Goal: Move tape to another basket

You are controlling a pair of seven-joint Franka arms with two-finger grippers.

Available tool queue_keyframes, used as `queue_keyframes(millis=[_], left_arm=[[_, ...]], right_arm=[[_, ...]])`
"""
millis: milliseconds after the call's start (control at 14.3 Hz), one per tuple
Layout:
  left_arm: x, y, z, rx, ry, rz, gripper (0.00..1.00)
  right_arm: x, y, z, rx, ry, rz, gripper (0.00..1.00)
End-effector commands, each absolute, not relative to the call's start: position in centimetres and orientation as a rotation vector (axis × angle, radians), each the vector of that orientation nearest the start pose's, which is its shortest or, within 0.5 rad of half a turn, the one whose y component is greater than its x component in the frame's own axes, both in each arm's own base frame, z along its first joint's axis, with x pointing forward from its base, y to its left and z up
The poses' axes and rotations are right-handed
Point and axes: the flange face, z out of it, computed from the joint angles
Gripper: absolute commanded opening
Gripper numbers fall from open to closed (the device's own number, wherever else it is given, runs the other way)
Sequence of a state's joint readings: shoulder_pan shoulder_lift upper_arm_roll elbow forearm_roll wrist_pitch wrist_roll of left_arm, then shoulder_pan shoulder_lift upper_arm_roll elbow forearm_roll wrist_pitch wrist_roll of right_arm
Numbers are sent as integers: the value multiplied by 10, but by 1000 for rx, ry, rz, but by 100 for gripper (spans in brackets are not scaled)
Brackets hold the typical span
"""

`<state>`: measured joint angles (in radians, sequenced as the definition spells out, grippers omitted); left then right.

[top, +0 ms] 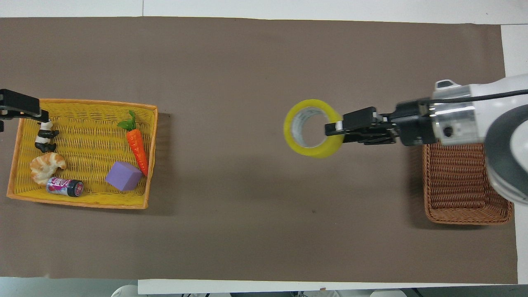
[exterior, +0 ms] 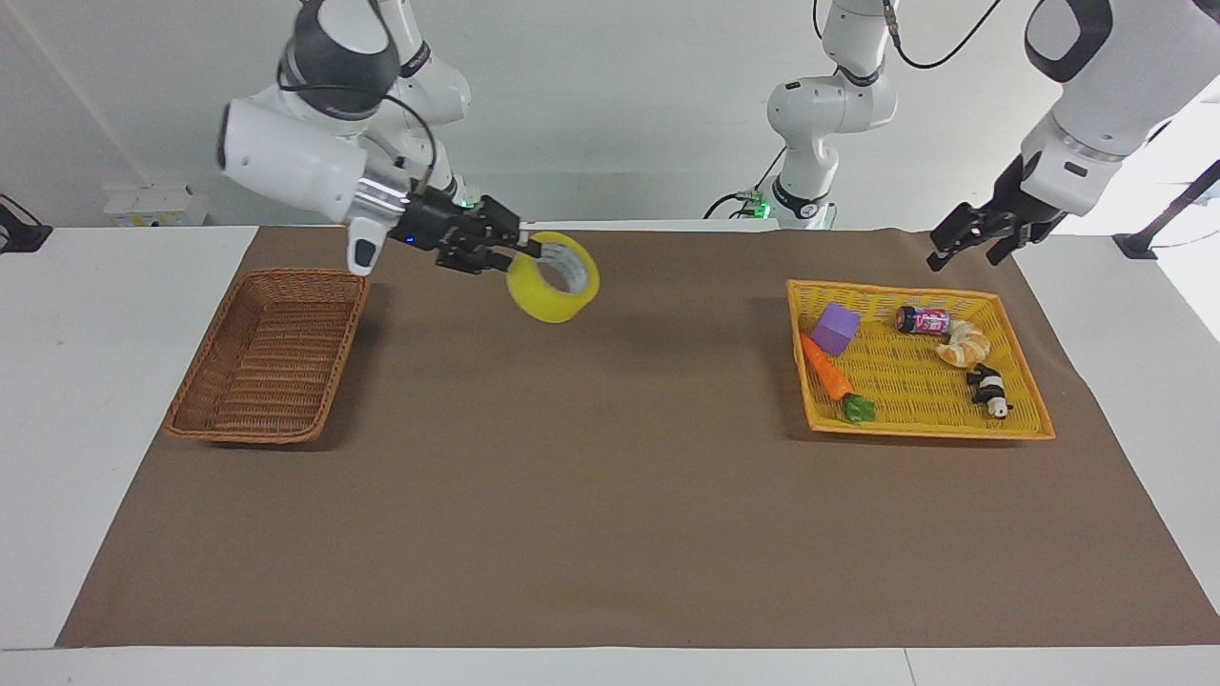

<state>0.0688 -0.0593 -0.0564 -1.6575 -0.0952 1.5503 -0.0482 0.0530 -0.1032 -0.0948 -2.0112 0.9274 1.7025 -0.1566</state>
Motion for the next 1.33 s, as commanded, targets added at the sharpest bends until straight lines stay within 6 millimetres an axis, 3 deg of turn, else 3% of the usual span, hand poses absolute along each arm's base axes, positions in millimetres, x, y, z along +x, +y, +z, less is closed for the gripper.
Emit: queue_keyframes(millis=[0, 210, 349, 699, 909, 1048, 1258], left_arm=[[528, 17, 613, -3205, -109, 80, 100], [528, 12, 613, -3204, -90, 80, 100], [528, 15, 613, -3204, -100, 80, 100], [528, 10, 613, -3204, -82, 83, 100], [531, 1, 614, -3186, -38, 71, 100], [530, -27, 617, -3124, 64, 76, 100], [528, -35, 621, -3118, 90, 133, 100]], right_arm=[[506, -75, 493, -2185, 31, 106, 0], [480, -201, 454, -2293, -70, 126, 0], [457, -253, 414, -2284, -94, 119, 0], [439, -302, 350, -2260, -103, 128, 0], [441, -309, 342, -2322, -127, 123, 0], [443, -312, 338, -2350, -120, 112, 0], [445, -314, 322, -2350, -134, 110, 0]])
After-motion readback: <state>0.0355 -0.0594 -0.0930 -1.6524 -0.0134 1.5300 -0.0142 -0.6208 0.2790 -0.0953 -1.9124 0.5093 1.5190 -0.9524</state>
